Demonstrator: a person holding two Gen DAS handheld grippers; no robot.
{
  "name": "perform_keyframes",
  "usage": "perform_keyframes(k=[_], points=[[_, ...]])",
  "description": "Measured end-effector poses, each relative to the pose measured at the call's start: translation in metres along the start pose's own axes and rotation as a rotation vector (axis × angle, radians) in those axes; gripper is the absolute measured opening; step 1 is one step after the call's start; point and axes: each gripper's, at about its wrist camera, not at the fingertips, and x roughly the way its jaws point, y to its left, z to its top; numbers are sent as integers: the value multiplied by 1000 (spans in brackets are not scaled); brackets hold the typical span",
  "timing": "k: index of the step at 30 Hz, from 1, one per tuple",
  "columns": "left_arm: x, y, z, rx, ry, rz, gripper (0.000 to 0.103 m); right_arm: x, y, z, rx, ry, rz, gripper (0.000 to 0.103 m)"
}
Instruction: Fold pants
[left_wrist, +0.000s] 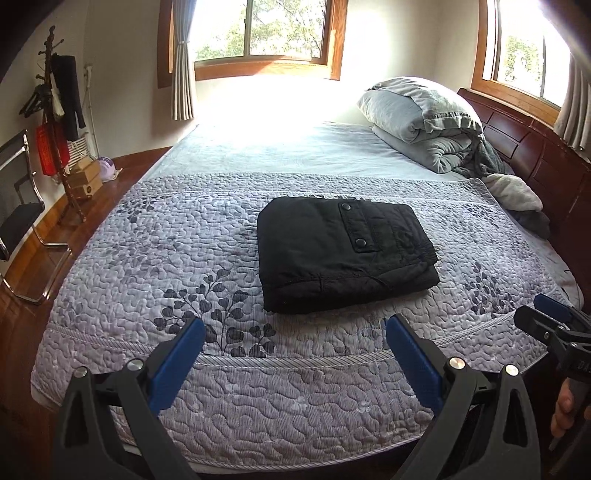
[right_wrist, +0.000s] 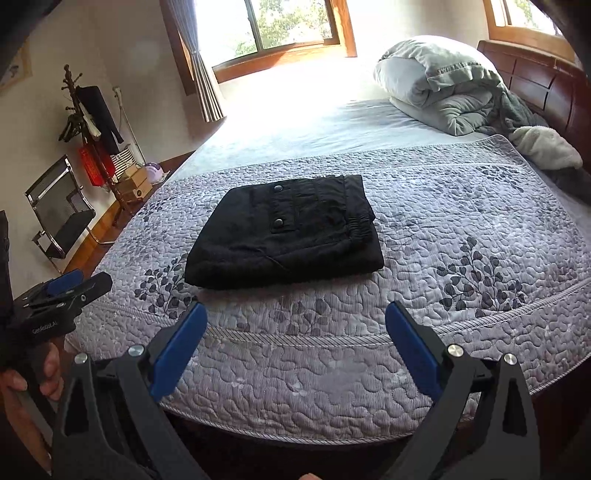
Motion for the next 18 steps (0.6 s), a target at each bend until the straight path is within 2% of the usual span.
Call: perform_keyframes(k=[18], points=[[-7, -2, -7, 24, 8, 28, 99, -12, 7, 3, -10, -19, -9, 97]])
